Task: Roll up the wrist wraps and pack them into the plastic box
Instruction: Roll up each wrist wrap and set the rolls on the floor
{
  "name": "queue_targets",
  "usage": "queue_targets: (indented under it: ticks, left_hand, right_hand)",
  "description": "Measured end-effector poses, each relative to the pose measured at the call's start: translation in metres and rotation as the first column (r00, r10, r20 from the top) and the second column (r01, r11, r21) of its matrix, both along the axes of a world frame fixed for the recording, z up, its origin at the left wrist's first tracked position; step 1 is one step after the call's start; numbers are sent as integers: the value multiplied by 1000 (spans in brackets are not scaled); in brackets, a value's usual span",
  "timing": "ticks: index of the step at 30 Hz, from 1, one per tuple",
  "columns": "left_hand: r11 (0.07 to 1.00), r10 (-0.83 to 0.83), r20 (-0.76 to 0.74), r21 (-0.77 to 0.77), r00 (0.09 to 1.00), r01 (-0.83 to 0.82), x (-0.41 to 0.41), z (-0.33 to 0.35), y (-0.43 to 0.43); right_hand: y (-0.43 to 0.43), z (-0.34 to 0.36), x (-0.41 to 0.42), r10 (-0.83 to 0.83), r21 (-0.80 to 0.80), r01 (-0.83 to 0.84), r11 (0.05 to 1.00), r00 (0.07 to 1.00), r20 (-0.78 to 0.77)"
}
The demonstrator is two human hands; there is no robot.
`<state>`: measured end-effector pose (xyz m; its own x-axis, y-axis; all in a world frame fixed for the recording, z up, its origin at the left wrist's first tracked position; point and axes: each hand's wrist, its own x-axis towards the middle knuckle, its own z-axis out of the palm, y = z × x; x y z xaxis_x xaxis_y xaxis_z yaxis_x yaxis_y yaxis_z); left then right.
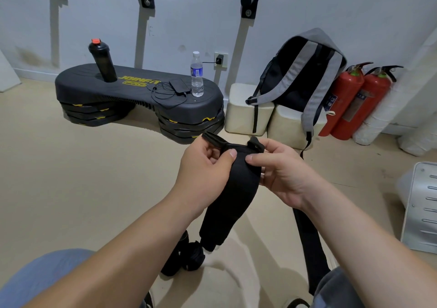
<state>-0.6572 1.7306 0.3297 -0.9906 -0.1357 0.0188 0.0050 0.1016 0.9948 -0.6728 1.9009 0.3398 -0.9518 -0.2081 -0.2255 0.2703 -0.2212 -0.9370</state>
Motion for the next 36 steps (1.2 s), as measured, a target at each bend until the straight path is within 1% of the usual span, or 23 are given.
queue_targets:
  ticks: [3,8,10,13,16,18,19,20,22,23,26,29,33,34,36]
  left_hand:
    - [1000,-16,31,-19,999,16,0,0,1]
    - [999,-31,64,-38,997,34,0,0,1]
    - [999,-9,59,-47,998,12,-1,0,0]
    - [998,-13,52,-66,999,16,-1,0,1]
    - [1000,-24,76,-13,997,25,-1,-2,2]
    - [999,-22,101,37,995,18,-1,-2,2]
    - [998,-23,108,55,994,17,-2,-2,2]
    - [997,-27,109,73,994,19,-2,-2,2]
    - [994,-36,117,107,993,24,-2,-1,3]
    - [993,-39,120,117,992,24,-1,0,3]
    - [988,-54,131,151,990,33,0,2,3]
    - [980,-99,184,187,978,64,-1,7,2]
    - [958,-189,229,257,955,128,-1,10,0]
    - [958,-195,231,252,953,135,-1,10,0]
    - [973,-168,229,192,959,125,-2,6,-1]
  right_hand:
    - [-1,1,2,-15,90,23,996,996,-92]
    - [-7,-3,1,-65,187,94,978,986,-152]
    - [-6,-2,0,-71,160,92,983,989,-132]
    - [-6,-2,-1,-84,60,88,994,995,-59]
    - [-7,-5,-1,-76,45,79,996,996,-53]
    - [-7,-4,0,-58,75,64,995,996,-71]
    - [-7,-4,1,-45,124,56,991,995,-94]
    - [-7,-4,2,-31,207,58,977,991,-133]
    - [-8,-4,4,0,377,90,922,973,-231]
    - [-8,-4,4,9,417,111,902,961,-275]
    - [-8,-8,3,2,452,199,869,914,-405]
    - [-8,-11,3,16,476,256,841,868,-496]
    - [-8,-14,4,33,498,290,817,839,-543]
    - [-8,-14,4,43,508,289,812,837,-545]
    - [-7,-16,3,70,526,284,801,830,-554]
